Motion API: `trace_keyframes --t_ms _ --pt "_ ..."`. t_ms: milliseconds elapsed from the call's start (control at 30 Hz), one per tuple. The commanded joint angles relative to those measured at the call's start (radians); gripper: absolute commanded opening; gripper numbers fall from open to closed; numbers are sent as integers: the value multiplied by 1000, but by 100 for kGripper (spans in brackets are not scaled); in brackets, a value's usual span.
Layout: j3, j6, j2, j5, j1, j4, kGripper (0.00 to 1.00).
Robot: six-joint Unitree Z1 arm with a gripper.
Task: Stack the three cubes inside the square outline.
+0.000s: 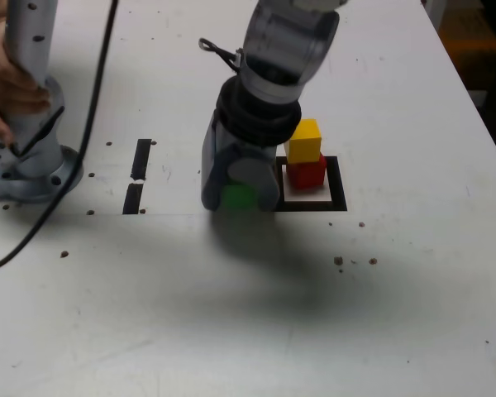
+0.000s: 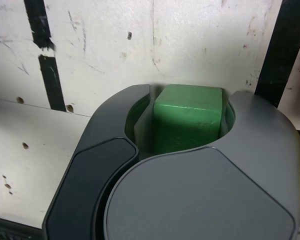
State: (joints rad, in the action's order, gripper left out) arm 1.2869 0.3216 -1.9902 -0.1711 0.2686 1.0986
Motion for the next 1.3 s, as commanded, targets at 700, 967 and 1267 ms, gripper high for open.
trace_keyframes --t_ms 700,967,1267 --pt "547 -41 59 48 -122 523 19" --pt "647 -37 -91 27 -124 524 19" --pt "640 -40 -131 23 -144 524 19"
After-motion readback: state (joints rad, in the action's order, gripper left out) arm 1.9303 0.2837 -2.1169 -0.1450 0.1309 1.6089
